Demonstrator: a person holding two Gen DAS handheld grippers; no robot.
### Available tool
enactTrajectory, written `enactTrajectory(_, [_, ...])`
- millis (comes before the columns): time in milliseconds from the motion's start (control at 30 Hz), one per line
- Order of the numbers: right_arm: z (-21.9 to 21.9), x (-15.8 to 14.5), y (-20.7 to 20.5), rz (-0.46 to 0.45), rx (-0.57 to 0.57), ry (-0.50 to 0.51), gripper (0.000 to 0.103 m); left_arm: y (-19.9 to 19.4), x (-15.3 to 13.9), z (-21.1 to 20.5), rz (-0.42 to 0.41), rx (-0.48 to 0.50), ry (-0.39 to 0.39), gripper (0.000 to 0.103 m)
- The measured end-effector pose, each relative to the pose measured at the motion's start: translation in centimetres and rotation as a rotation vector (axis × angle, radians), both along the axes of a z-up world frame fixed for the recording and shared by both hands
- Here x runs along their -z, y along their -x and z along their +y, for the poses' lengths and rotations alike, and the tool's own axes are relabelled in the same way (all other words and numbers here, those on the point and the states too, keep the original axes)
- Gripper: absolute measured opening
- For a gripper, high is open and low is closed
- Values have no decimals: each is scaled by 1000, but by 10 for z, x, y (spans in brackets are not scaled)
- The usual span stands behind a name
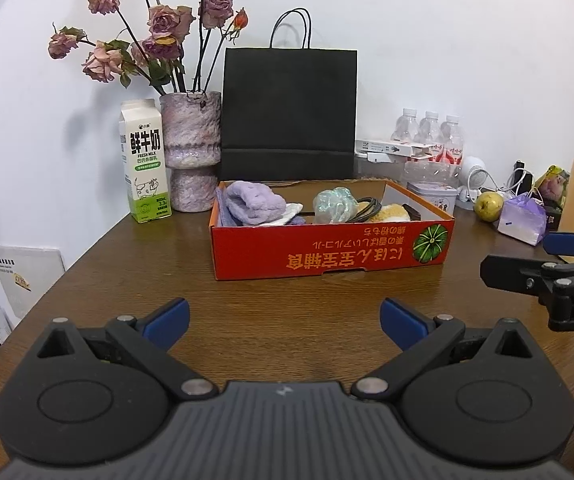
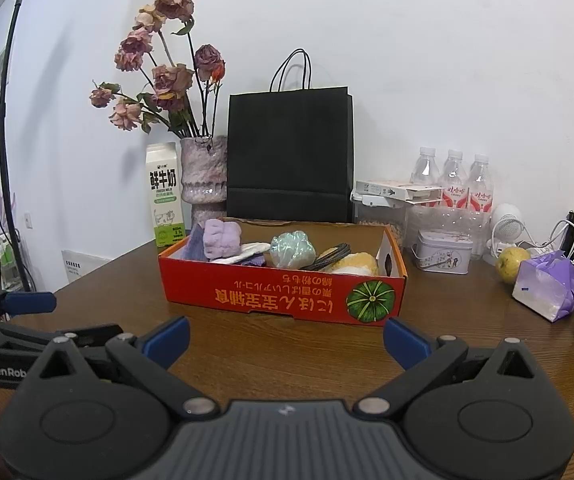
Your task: Organize objects
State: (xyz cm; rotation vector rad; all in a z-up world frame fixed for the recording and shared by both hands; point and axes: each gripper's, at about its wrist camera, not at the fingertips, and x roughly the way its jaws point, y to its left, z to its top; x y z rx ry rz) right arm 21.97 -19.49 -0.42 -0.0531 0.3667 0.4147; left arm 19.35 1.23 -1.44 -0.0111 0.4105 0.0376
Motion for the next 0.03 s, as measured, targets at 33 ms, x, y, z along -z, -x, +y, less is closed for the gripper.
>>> enactTrajectory(33, [0,1,0,1,0,1,103,0,0,0,1,2,2,103])
